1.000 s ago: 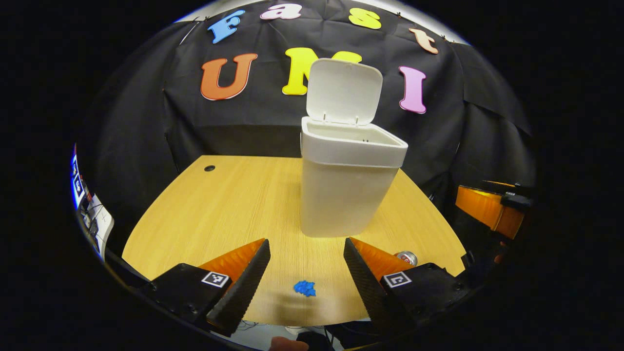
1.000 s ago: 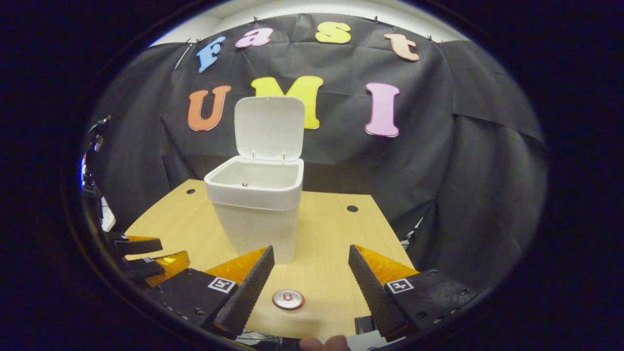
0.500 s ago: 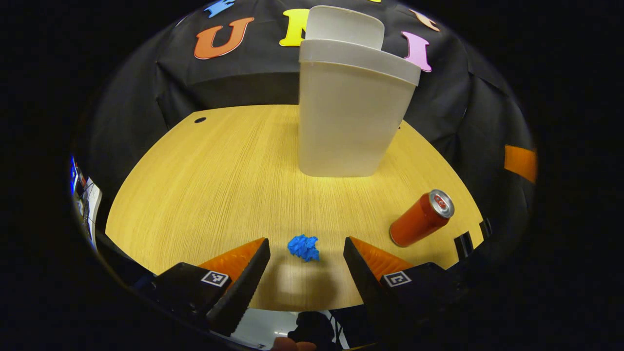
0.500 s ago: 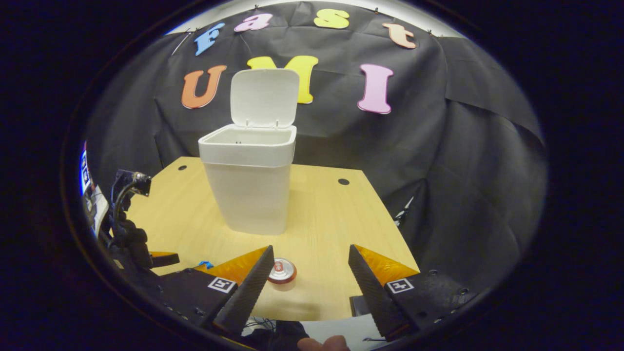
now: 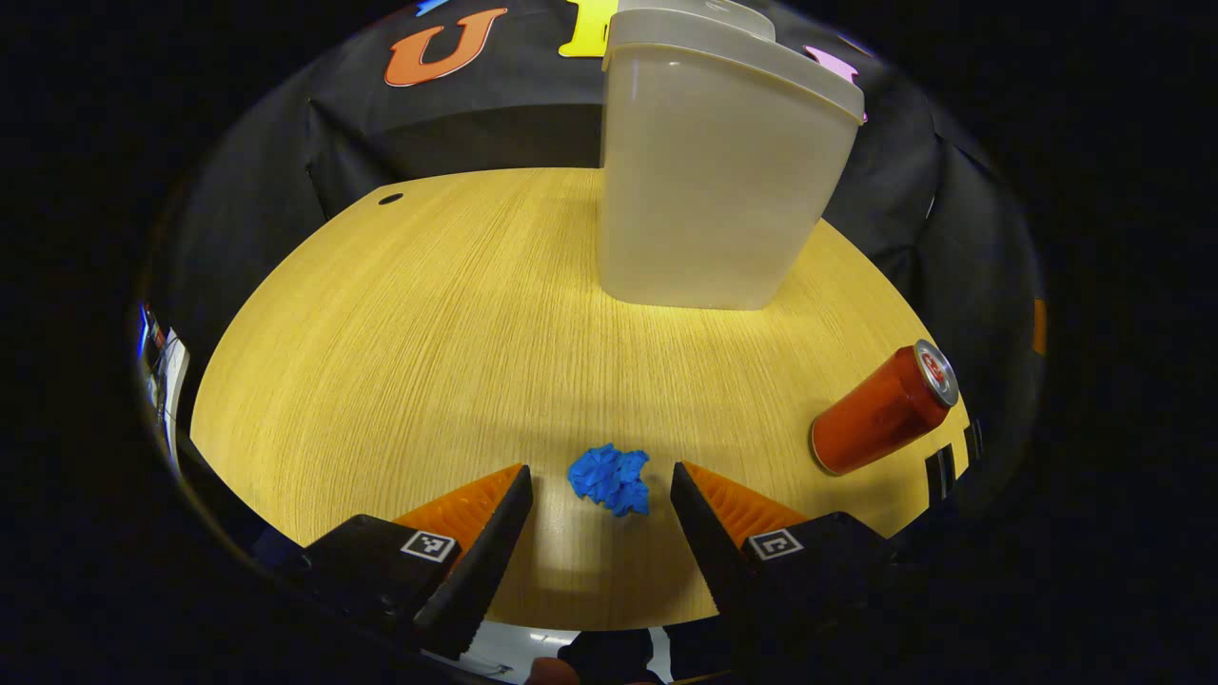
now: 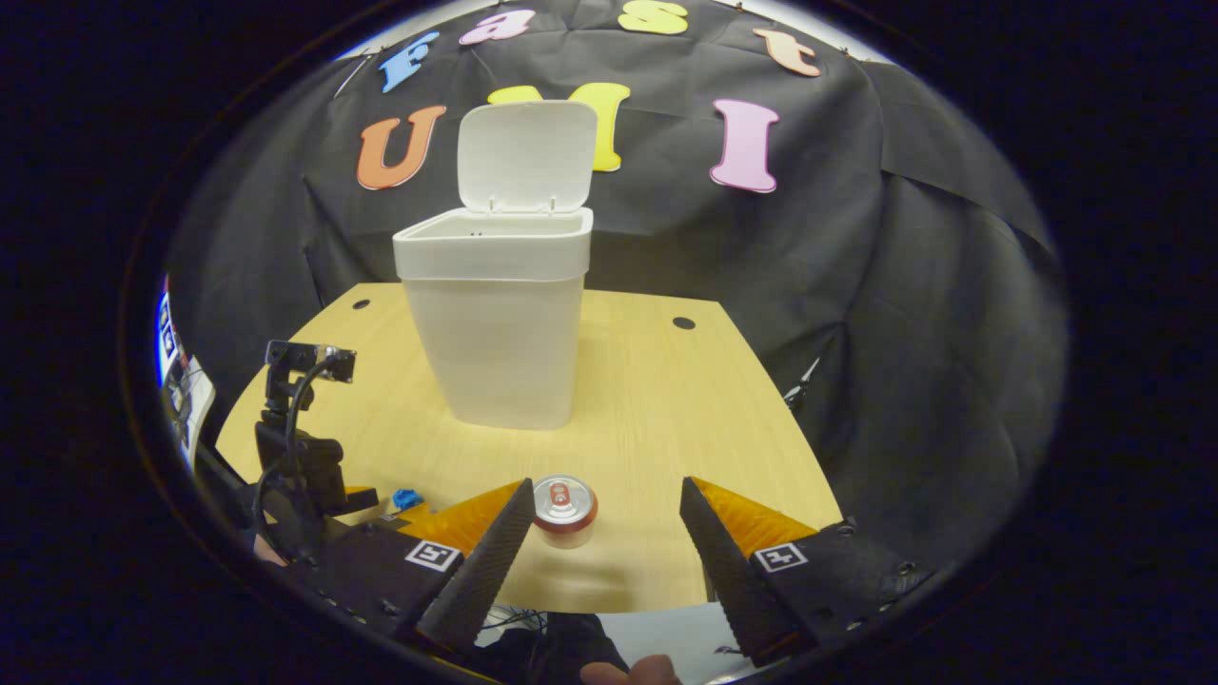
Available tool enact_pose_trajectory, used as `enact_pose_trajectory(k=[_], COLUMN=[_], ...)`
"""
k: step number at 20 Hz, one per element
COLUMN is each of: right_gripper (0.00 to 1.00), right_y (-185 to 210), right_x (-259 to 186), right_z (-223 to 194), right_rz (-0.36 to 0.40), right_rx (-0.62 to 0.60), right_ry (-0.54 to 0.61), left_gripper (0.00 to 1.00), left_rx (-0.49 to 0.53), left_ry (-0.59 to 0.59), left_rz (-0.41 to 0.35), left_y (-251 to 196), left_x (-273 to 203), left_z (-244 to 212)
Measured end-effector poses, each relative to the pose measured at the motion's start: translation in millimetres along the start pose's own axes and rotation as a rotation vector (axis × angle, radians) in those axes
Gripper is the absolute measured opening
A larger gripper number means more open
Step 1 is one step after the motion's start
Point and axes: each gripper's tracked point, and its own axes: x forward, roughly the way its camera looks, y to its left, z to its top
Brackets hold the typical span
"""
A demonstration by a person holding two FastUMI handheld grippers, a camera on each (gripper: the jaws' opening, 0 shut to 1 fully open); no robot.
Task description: Press the lid of the desktop garbage bin to open it, pick up the crumpled paper on the desktop and throw it into the bin, then pick up the pop can on the desktop and drop it into the bin, and finally close the garbage bin lid.
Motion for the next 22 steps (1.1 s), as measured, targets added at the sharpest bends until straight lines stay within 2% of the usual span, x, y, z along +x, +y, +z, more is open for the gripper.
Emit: enact_pose_trajectory(k=[5,11,12,13,15,18,19,20,22], right_gripper=[0.96,0.94,0.96,0.96,0.96,0.96,0.96,0.96,0.94], right_y=[16,23,22,22,23,24,25,26,23], right_x=[3,3,2,0,-1,-1,-1,-1,1], right_z=[-9,-15,-17,-20,-23,-27,-28,-29,-33], right_rz=[0.041,0.062,0.061,0.059,0.066,0.076,0.079,0.082,0.087], right_rx=[-0.007,-0.018,-0.014,-0.013,-0.011,-0.019,-0.02,-0.021,-0.011], right_ry=[0.031,0.04,0.045,0.05,0.058,0.064,0.063,0.062,0.064], left_gripper=[0.85,0.63,0.56,0.59,0.42,0.29,0.32,0.26,0.25], left_rx=[0.004,0.045,0.047,0.044,0.042,0.052,0.054,0.054,0.053], left_ry=[0.015,0.023,0.022,0.019,0.018,0.009,0.006,-0.001,-0.027], left_rz=[-0.015,-0.004,0.003,0.001,-0.001,-0.001,-0.002,-0.005,-0.012], left_y=[-3,2,4,4,5,5,4,3,0], left_x=[7,14,15,15,16,14,13,11,5], left_z=[-7,-5,-4,-2,4,18,24,32,53])
